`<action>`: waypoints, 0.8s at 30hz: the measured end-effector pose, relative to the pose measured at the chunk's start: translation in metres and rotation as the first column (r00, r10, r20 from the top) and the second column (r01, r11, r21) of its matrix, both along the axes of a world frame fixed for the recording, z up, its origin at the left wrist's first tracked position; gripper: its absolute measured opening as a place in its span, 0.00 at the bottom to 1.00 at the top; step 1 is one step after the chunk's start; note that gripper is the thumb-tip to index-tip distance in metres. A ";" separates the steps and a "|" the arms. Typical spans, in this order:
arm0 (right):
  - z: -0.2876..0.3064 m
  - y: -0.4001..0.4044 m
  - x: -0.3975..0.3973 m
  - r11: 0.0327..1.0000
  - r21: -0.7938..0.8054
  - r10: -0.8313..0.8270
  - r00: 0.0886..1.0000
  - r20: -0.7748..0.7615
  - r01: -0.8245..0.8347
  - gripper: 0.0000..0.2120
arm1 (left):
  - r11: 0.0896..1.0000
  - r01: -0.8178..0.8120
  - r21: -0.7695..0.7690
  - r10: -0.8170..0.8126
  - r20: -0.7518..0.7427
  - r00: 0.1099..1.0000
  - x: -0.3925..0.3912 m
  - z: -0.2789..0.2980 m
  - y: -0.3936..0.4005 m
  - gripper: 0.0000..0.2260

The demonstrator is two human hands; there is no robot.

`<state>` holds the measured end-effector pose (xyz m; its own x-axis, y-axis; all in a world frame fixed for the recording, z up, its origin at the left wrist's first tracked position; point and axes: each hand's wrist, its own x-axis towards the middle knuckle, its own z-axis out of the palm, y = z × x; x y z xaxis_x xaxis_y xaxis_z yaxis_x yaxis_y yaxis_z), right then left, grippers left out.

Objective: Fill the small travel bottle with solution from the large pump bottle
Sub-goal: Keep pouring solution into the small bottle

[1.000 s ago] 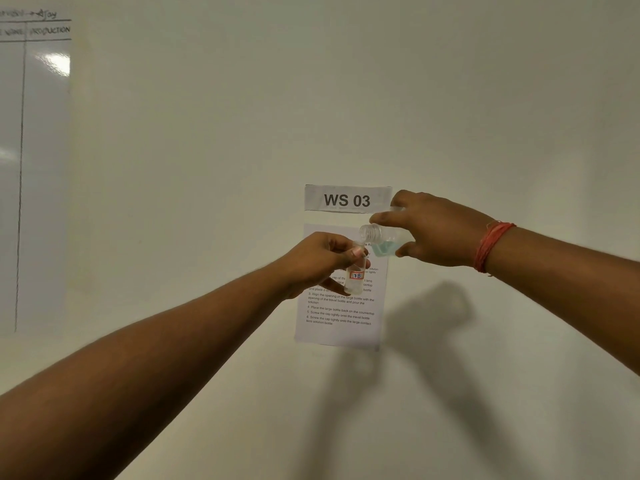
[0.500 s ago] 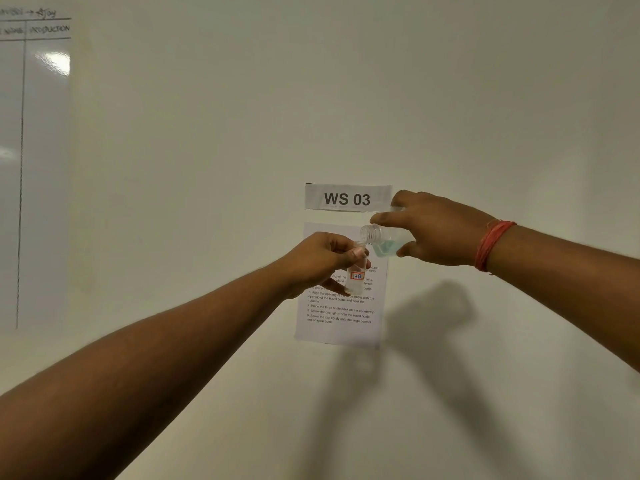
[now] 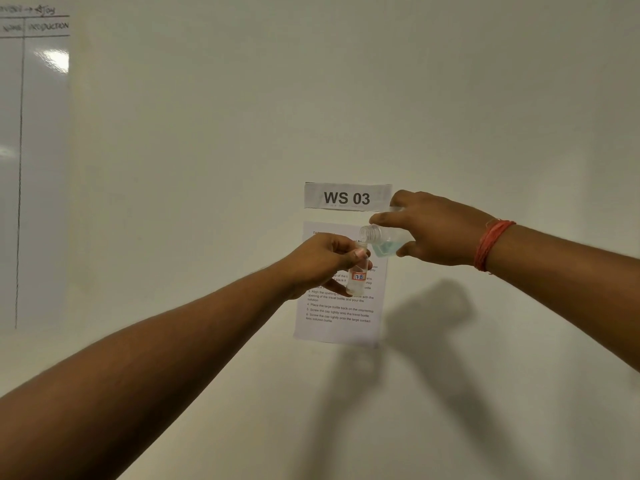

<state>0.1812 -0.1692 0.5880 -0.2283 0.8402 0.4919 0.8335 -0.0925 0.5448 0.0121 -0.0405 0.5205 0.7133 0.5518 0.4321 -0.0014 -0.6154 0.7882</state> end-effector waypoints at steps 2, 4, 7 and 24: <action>0.000 0.000 0.000 1.000 0.000 0.000 1.000 0.010 0.000 0.33 | 1.000 -0.001 0.003 0.001 -0.004 1.000 0.000 0.000 0.000 0.13; -0.001 0.001 -0.001 1.000 -0.001 0.000 1.000 0.018 0.000 0.33 | 1.000 0.001 0.000 -0.001 -0.005 1.000 0.000 -0.001 0.000 0.13; -0.001 0.002 -0.001 1.000 0.002 0.005 1.000 0.030 -0.005 0.32 | 1.000 -0.002 -0.001 0.002 -0.002 1.000 0.000 -0.002 0.000 0.13; -0.001 0.007 -0.004 1.000 -0.012 -0.002 1.000 0.029 0.002 0.32 | 1.000 -0.002 0.000 0.002 0.008 1.000 -0.002 -0.005 0.004 0.14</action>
